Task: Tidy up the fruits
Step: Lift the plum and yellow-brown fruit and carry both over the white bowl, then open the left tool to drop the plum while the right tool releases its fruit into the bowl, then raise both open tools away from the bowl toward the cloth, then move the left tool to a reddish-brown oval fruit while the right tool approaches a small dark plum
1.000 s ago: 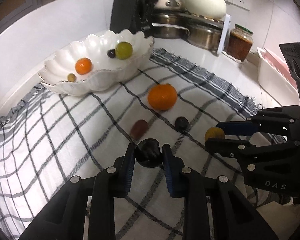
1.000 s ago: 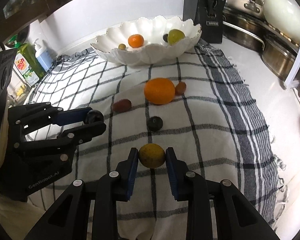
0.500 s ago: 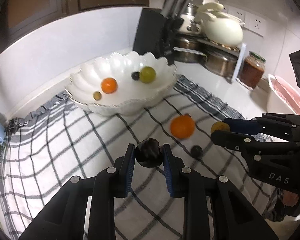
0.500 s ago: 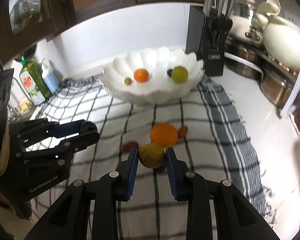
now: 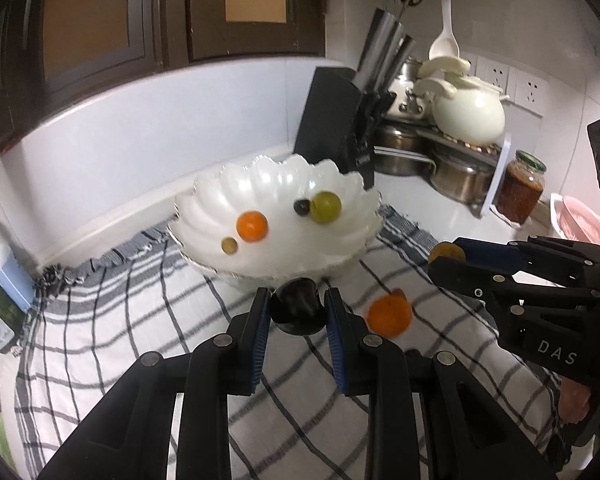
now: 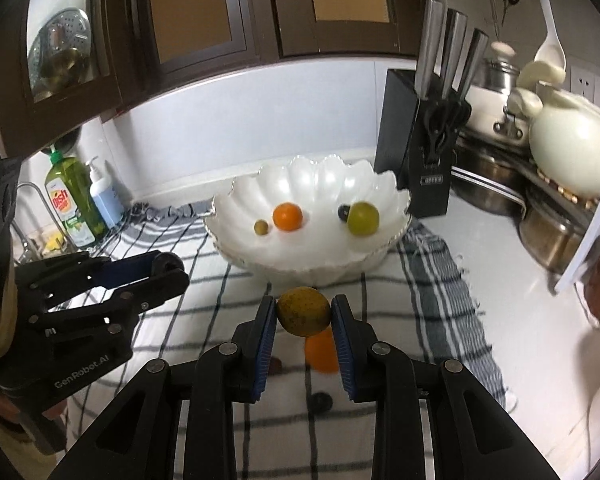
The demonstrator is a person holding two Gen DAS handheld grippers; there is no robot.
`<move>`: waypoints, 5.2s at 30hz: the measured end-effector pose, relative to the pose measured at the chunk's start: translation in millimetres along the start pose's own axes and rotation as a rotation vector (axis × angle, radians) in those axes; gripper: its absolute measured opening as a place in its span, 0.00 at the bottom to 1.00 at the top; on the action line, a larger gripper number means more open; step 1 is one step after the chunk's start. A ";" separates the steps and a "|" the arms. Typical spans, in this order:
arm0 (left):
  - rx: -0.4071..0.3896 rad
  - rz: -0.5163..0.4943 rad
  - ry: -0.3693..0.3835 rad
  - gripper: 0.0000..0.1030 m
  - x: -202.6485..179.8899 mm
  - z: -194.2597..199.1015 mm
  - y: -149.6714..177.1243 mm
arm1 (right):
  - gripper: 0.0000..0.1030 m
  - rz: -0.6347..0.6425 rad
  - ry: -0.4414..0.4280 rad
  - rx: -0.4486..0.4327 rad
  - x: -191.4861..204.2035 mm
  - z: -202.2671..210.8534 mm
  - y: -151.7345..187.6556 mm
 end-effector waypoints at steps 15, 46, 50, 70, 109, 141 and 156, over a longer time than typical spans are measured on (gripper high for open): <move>-0.091 0.006 -0.061 0.27 20.5 2.6 -37.1 | 0.29 0.031 0.009 -0.099 3.3 -6.5 -44.0; 0.048 0.069 -0.103 0.27 77.1 -96.6 -80.4 | 0.29 0.023 0.063 -0.018 -3.4 -110.9 -104.8; 0.093 0.067 -0.105 0.27 78.8 -116.0 -75.6 | 0.29 0.005 0.058 0.037 -8.7 -130.5 -100.7; 0.231 0.097 -0.057 0.43 79.0 -165.8 -56.0 | 0.34 -0.019 0.088 0.176 -23.8 -176.2 -87.0; -0.014 0.092 -0.185 0.76 63.3 -30.9 -63.9 | 0.47 0.033 0.125 -0.079 -1.3 -46.0 -85.3; -0.014 0.045 -0.109 0.76 14.5 21.3 -5.4 | 0.47 0.031 0.118 0.003 -6.3 6.9 -7.7; 0.032 -0.026 -0.039 0.76 -8.6 11.1 18.3 | 0.47 0.018 0.122 0.056 -12.4 7.2 22.6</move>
Point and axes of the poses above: each gripper's, at about its wrist camera, not at the fingertips, and z roughly against the way its jaws point, x to its left, y to its underside, the point moved 3 cm from there along -z, roughly the way its jaws point, and after that the axes turned 9 degrees about -z, right-handed, at the moved point
